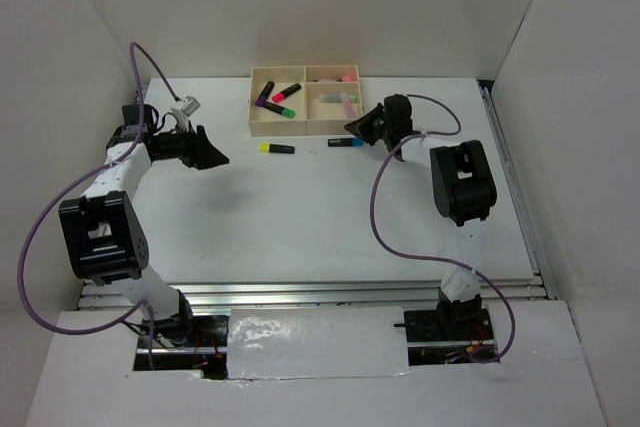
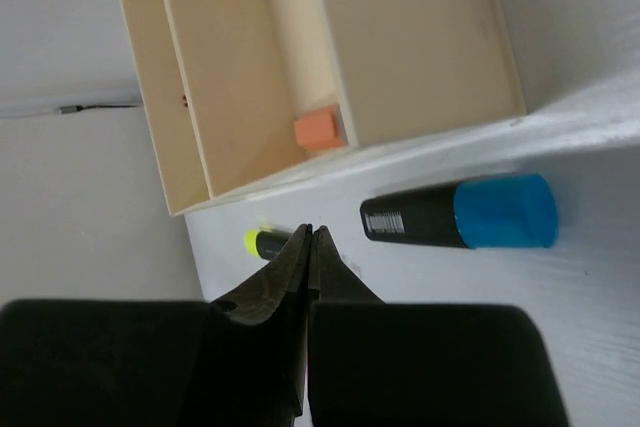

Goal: Sort the stationery into containers
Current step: Move the pen to the center of the board.

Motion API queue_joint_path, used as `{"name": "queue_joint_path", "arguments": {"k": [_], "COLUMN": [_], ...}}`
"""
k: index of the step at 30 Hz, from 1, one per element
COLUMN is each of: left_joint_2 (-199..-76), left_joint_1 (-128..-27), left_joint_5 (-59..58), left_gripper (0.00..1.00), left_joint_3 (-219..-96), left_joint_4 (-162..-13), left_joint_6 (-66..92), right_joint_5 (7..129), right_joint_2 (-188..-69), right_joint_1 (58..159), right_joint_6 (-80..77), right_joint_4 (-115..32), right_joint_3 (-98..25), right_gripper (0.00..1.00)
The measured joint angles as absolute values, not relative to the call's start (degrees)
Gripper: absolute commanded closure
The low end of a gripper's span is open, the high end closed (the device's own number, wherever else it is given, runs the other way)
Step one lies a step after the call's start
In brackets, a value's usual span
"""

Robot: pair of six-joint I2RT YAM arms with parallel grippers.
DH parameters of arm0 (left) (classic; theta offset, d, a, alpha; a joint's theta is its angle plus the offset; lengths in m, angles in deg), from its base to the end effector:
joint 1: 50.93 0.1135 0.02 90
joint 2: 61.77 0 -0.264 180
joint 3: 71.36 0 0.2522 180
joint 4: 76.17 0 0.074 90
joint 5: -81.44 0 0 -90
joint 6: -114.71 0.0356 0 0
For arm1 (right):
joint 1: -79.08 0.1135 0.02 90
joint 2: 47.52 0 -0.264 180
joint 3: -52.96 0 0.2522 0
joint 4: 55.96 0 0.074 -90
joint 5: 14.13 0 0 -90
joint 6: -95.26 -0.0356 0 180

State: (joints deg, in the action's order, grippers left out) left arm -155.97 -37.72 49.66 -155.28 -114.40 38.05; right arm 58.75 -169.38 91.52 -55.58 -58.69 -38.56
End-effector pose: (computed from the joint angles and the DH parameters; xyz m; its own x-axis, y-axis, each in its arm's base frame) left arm 0.3466 0.0503 0.2623 -0.6108 -0.0186 -0.7915 0.5846 0.6636 -0.4667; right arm 0.4594 0.1121 0.1603 -0.6227 0.7173 -0.3126 0.1708 0.5145 0.8403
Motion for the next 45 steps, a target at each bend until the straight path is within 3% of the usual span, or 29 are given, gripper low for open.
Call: {"name": "queue_joint_path", "arguments": {"k": [18,28,36,44,45], "left_joint_2": [-156.0,-156.3,-156.7,-155.6,-154.9], "left_joint_1": [-35.6,-34.9,-33.6,-33.2,-33.1], "left_joint_5": [49.8,49.9,49.9,50.0,50.0], "left_gripper": [0.35,0.35,0.35,0.34,0.35], "left_joint_3": [-152.0,-152.0,-152.0,-151.2,-150.7], "left_joint_4": [-113.9,-114.7,-116.6,-117.6,-117.8], "left_joint_6": [37.8,38.4,39.6,39.9,39.9], "right_joint_5": [64.1,74.2,76.1,71.9,71.4], "right_joint_2": [-174.2,-177.9,-177.6,-169.7,-168.7], "right_joint_1": [92.7,94.7,95.1,97.5,97.9], "right_joint_6": [-57.8,-60.4,-60.9,-56.6,-55.7], "right_joint_4": [-51.0,-37.5,-32.9,-32.0,-31.5], "right_joint_3": [-44.9,-54.2,-53.7,-42.6,-41.5], "right_gripper": [1.00,1.00,1.00,1.00,0.95]}}
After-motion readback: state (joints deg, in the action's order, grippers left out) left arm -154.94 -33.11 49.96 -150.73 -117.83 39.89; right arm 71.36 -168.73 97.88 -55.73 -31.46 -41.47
